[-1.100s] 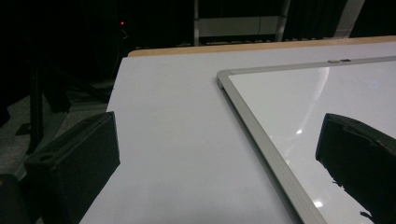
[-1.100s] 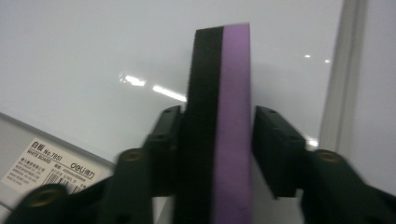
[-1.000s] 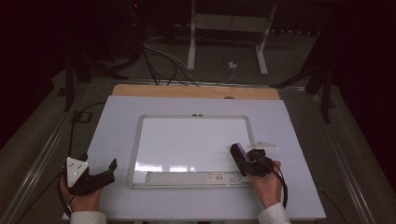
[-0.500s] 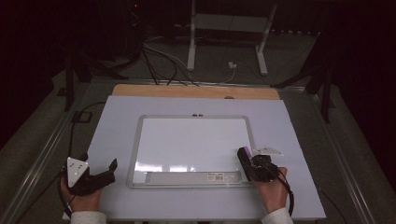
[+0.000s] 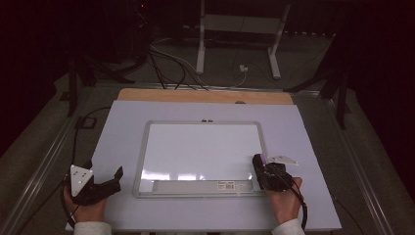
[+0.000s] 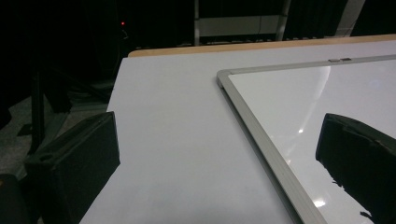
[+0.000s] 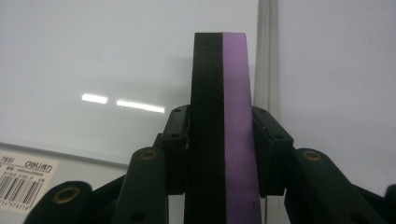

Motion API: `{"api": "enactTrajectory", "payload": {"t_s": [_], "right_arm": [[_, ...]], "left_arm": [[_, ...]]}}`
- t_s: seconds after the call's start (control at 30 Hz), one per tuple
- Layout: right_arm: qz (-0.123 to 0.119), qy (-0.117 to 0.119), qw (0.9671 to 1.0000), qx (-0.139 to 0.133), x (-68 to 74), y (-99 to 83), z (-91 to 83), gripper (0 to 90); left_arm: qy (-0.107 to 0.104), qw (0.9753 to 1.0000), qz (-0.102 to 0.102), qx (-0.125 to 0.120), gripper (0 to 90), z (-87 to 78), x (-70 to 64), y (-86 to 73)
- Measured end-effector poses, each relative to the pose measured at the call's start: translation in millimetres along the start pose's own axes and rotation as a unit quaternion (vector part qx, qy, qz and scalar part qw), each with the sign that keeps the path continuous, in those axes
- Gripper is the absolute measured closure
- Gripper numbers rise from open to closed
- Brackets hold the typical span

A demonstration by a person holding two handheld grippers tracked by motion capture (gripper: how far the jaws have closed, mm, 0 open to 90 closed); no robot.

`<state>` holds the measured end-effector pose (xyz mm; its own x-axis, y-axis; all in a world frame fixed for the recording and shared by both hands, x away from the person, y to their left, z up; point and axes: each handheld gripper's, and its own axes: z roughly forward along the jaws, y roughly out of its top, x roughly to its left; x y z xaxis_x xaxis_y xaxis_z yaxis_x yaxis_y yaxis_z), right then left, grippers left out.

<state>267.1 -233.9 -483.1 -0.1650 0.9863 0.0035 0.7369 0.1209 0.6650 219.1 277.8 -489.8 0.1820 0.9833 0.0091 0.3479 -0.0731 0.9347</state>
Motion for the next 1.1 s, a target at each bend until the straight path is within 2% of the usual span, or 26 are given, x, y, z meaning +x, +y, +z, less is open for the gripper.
{"api": "enactTrajectory", "payload": {"t_s": [0.23,0.33,0.47,0.57,0.6,0.7,0.9,1.03,1.1], "right_arm": [[0.013,-0.018,0.9997,-0.005,-0.5,0.9,0.7,61.5],[0.015,-0.017,0.9997,-0.010,-3.1,0.3,1.5,53.9],[0.023,0.003,0.9994,-0.025,-7.7,1.5,0.9,37.3],[0.026,0.033,0.9984,-0.038,-10.7,4.9,-0.7,22.3],[0.027,0.050,0.9975,-0.042,-12.5,6.0,-0.9,18.7],[0.018,0.059,0.9965,-0.058,-15.5,7.7,-3.3,14.8],[-0.013,0.074,0.9916,-0.105,-21.2,13.3,-12.6,5.8],[-0.034,0.076,0.9857,-0.147,-27.6,12.4,-18.0,3.4],[-0.039,0.082,0.9815,-0.168,-30.7,11.6,-21.0,2.7]], "left_arm": [[0.001,1.0000,0.000,0.000,0.5,0.0,0.1,0.1],[0.000,1.0000,0.001,0.000,0.5,0.0,0.0,0.3],[0.000,1.0000,0.001,-0.001,0.5,0.3,0.0,0.2],[-0.001,1.0000,0.001,-0.001,0.5,0.1,0.1,0.2],[-0.001,1.0000,0.001,-0.001,0.5,-0.2,0.1,0.3],[-0.001,1.0000,0.001,-0.002,0.5,-0.3,0.2,0.5],[-0.003,1.0000,0.001,-0.002,0.5,-0.6,0.2,0.5],[-0.006,1.0000,0.001,-0.001,0.5,-0.1,0.2,0.2],[-0.007,1.0000,0.001,-0.002,0.5,0.1,0.0,0.1]]}}
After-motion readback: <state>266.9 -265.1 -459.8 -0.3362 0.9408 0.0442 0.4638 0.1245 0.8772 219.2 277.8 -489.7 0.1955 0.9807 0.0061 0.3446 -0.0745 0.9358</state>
